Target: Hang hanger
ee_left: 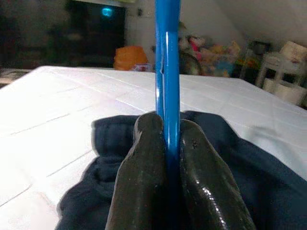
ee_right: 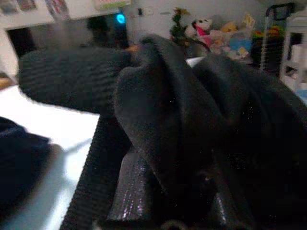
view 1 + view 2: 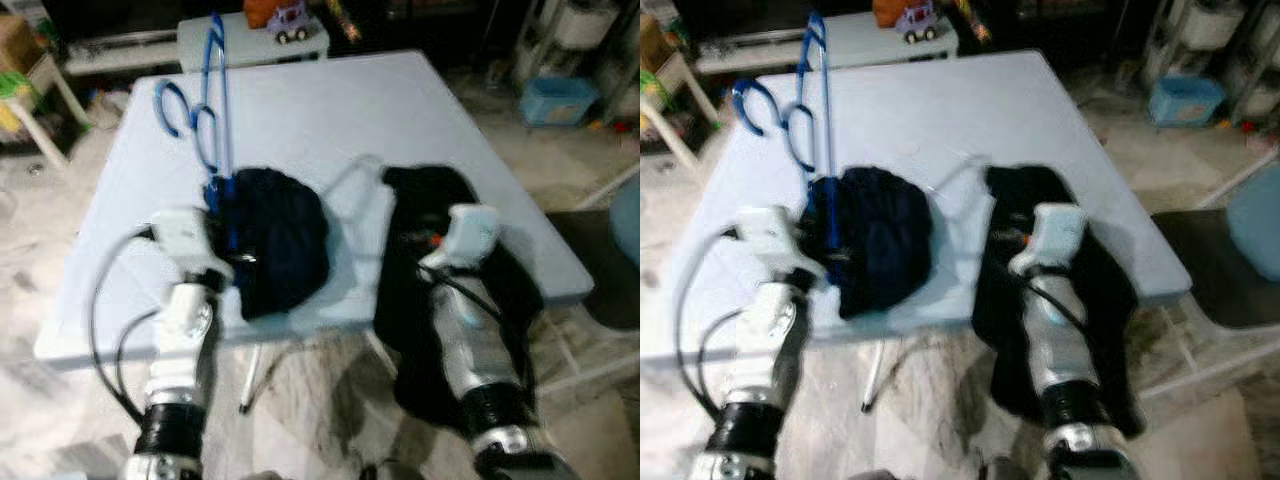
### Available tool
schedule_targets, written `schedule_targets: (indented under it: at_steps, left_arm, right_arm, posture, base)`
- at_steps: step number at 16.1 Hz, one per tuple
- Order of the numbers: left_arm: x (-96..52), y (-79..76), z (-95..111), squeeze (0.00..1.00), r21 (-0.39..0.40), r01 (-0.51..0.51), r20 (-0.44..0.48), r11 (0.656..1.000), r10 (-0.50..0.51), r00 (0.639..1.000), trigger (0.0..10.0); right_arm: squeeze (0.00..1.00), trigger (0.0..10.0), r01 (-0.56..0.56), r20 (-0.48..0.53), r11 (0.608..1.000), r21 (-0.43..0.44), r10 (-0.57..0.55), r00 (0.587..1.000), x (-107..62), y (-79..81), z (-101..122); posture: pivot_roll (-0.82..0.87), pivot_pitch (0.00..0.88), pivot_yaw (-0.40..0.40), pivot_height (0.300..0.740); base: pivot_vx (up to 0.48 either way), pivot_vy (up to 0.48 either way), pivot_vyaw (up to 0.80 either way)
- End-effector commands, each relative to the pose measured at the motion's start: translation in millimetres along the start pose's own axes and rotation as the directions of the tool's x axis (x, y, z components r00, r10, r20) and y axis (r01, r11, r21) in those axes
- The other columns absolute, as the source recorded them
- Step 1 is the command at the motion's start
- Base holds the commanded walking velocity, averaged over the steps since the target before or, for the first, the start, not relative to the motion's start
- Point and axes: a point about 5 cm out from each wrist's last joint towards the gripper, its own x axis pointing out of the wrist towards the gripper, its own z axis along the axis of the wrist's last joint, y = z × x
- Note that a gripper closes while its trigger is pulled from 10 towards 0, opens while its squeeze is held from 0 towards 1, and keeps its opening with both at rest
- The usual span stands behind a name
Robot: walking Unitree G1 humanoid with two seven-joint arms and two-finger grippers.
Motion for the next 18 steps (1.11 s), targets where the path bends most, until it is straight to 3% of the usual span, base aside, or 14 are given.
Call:
schedule_targets:
  at_steps: [1,4,9,12,13,14,18]
  left_arm:
    - [-8.0,6.9,-14,0.0,0.022,-0.024,-0.073,0.999,0.026,0.997,10.0]
    - [-9.0,4.7,-11,0.0,0.037,-0.019,-0.066,0.999,0.021,0.998,10.0]
    - [-19.7,-1.6,-20,0.0,0.08,-0.017,-0.103,0.997,0.025,0.994,10.0]
    - [-23.4,1.0,-22,0.0,0.091,-0.042,-0.111,0.995,0.052,0.992,10.0]
    - [-24.0,2.4,-21,0.0,0.099,-0.056,-0.107,0.993,0.067,0.992,10.0]
    - [-24.3,3.5,-20,0.0,0.105,-0.067,-0.103,0.992,0.078,0.992,10.0]
    - [-28.2,7.6,-18,0.0,0.123,-0.105,-0.095,0.987,0.117,0.989,10.0]
  right_arm:
    - [0.0,10.0,-0.032,0.056,0.999,0.005,0.031,0.998,7.5,8.2,14]
    - [0.0,10.0,-0.05,0.084,0.999,-0.02,0.052,0.995,20.1,4.2,27]
    - [0.0,10.0,-0.14,0.084,0.99,-0.021,0.141,0.986,58.9,6.9,56]
    - [0.0,10.0,-0.252,0.047,0.967,0.027,0.251,0.967,89.6,42.7,77]
    - [0.0,10.0,-0.294,0.059,0.954,0.057,0.29,0.955,98.3,65.8,90]
    - [0.0,10.0,-0.318,0.075,0.945,0.072,0.313,0.947,101.6,78.7,97]
    - [0.0,10.0,-0.47,0.283,0.857,0.21,0.407,0.869,109.5,153.2,166]
  posture:
    - [0.07,0.15,0.009,0.74]
    - [0.07,0.165,0.002,0.74]
    - [0.07,0.192,-0.018,0.74]
    - [0.09,0.198,-0.039,0.74]
    - [0.1,0.198,-0.043,0.74]
    - [0.11,0.197,-0.048,0.74]
    - [0.16,0.194,-0.054,0.74]
  base:
    - [0.0,0.0,0.0]
    - [0.0,0.0,0.0]
    - [0.0,0.0,0.0]
    - [0.0,0.0,0.0]
    - [0.0,0.0,0.0]
    - [0.0,0.0,0.0]
    - [0.0,0.0,0.0]
